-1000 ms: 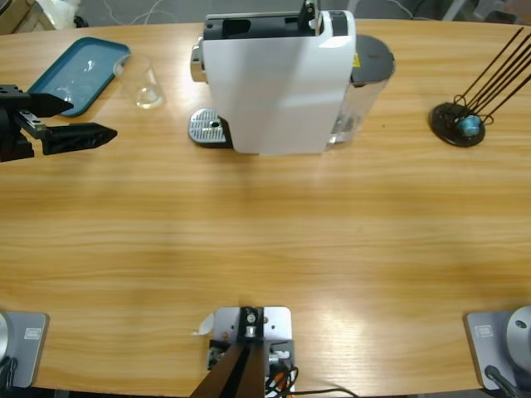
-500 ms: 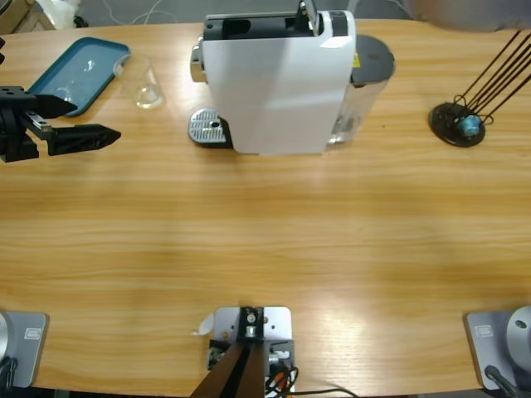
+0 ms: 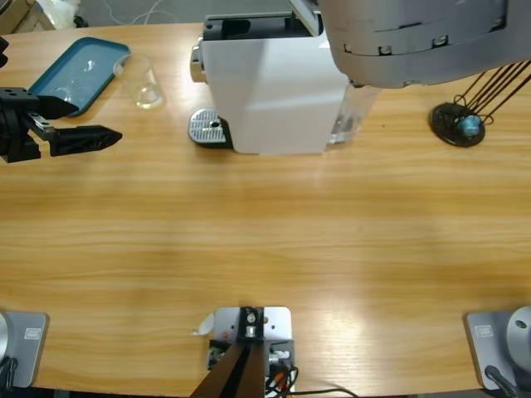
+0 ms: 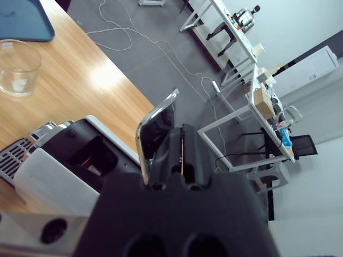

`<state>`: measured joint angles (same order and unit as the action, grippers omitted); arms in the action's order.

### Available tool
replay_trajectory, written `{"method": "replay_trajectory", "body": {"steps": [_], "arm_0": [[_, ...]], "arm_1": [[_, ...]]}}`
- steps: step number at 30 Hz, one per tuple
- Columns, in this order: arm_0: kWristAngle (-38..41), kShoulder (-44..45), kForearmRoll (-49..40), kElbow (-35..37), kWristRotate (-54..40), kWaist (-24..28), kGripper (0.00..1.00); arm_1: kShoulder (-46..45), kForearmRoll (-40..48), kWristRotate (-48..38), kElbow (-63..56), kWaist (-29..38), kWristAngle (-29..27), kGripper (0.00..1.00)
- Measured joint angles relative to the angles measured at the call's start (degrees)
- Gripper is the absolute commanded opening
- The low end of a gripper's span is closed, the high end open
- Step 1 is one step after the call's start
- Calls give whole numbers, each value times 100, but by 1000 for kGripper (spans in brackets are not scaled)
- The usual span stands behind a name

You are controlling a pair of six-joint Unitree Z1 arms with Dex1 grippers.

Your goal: Pour coffee

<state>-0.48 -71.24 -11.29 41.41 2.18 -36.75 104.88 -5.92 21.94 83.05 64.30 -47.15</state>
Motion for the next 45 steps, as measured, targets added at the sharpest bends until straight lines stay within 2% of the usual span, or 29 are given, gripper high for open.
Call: {"method": "replay_trajectory", "body": {"steps": [24, 45], "arm_0": [[91, 0, 0, -6, 0, -65, 959], [100, -84, 0, -13, 0, -77, 959]], "arm_1": [[453, 533, -511, -338, 118, 379, 0], [558, 980, -771, -608, -203, 502, 0]]}}
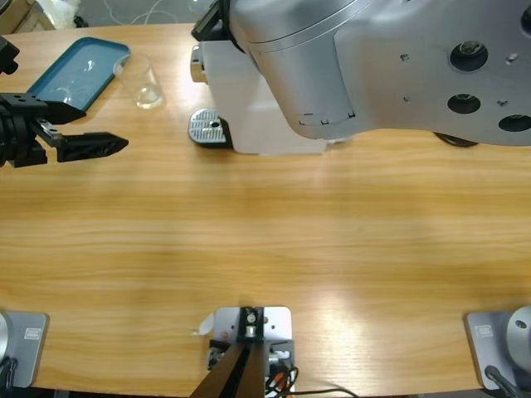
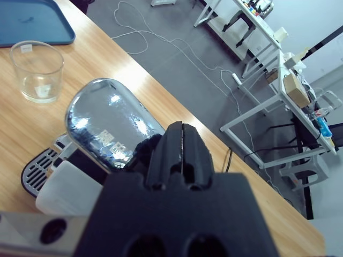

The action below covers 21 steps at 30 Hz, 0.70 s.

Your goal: Pour coffee

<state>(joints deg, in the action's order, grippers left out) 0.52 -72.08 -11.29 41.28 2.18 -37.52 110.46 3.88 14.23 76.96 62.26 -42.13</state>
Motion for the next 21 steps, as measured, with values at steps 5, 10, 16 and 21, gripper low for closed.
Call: {"method": "replay_trajectory", "body": {"steps": [5, 10, 16, 21], "arm_0": [[1, -1, 0, 0, 0, 0, 959], [1, -20, 0, 0, 0, 0, 959], [2, -34, 0, 0, 0, 0, 959], [2, -34, 0, 0, 0, 0, 959]], "arm_1": [[24, 148, -109, -73, 0, 2, 0], [35, 228, -196, -129, 0, 17, 0], [34, 288, -324, -232, 37, 35, 0], [34, 296, -367, -242, 46, 35, 0]]}}
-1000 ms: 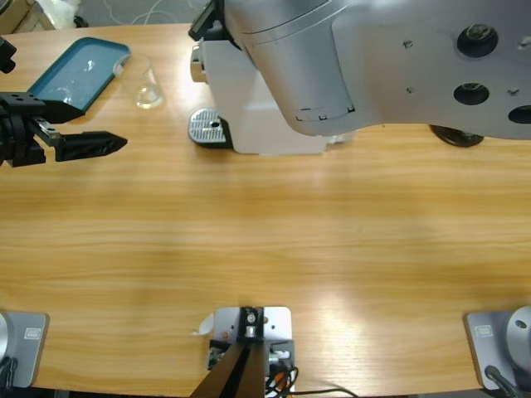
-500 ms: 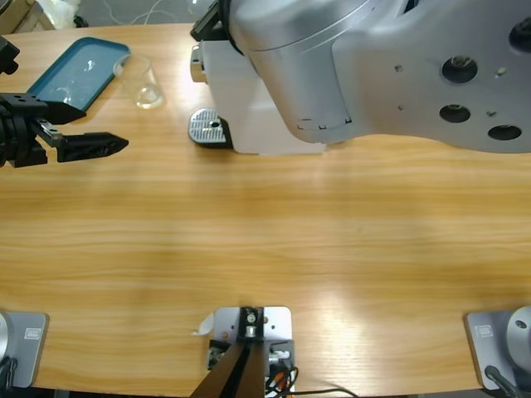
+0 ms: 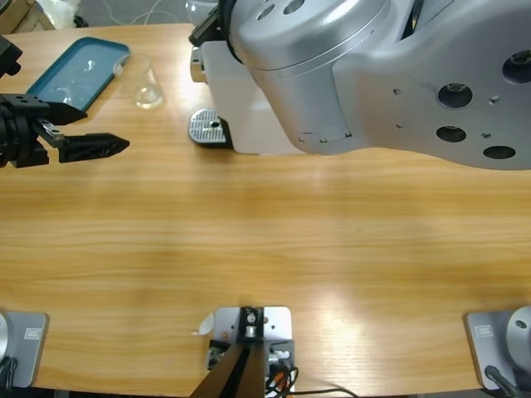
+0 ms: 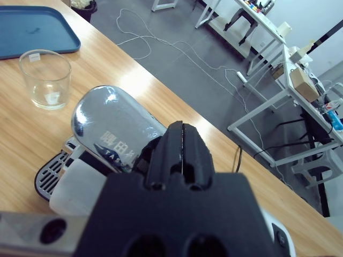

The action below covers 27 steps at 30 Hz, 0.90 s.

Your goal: Pour coffee

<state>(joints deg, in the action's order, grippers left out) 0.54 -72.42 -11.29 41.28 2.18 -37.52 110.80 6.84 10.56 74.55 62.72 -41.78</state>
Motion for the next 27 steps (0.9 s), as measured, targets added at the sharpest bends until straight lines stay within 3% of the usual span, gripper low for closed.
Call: {"method": "replay_trajectory", "body": {"steps": [27], "arm_0": [[14, -53, 0, -4, 0, -18, 959]], "arm_1": [[13, 254, -316, -309, 191, 49, 0]]}}
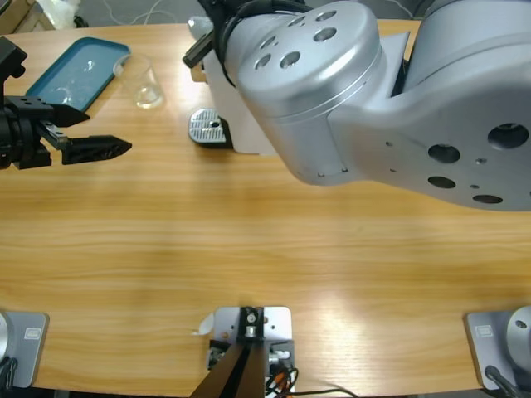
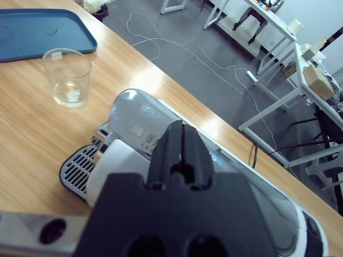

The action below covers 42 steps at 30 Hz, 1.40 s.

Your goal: Pour coffee

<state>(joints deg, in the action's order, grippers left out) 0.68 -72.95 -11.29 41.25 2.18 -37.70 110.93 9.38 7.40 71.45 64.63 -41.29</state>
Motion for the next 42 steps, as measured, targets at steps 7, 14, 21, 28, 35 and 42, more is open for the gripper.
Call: {"method": "replay_trajectory", "body": {"steps": [7, 14, 21, 28, 35, 42], "arm_0": [[1, -12, 0, 0, 0, 0, 961], [1, -9, 0, 0, 0, 0, 991], [2, 119, 0, -1, 0, 0, 977], [-68, 326, 0, 40, -183, 420, 973], [-133, 40, 550, 259, -332, 1476, 973], [38, -1034, 1628, 271, -341, 1966, 977]], "arm_1": [[-176, -175, 16, -36, 50, -20, 519], [-1012, -1585, 65, 316, -100, 371, 1000], [-2539, -3960, -389, 910, -283, 1239, 954], [-4012, -4927, -1177, -446, -304, 1507, 968], [-5092, -4658, -1467, -2174, -312, 1917, 907], [-5549, -4463, -1477, -2560, -457, 1924, 908]]}}
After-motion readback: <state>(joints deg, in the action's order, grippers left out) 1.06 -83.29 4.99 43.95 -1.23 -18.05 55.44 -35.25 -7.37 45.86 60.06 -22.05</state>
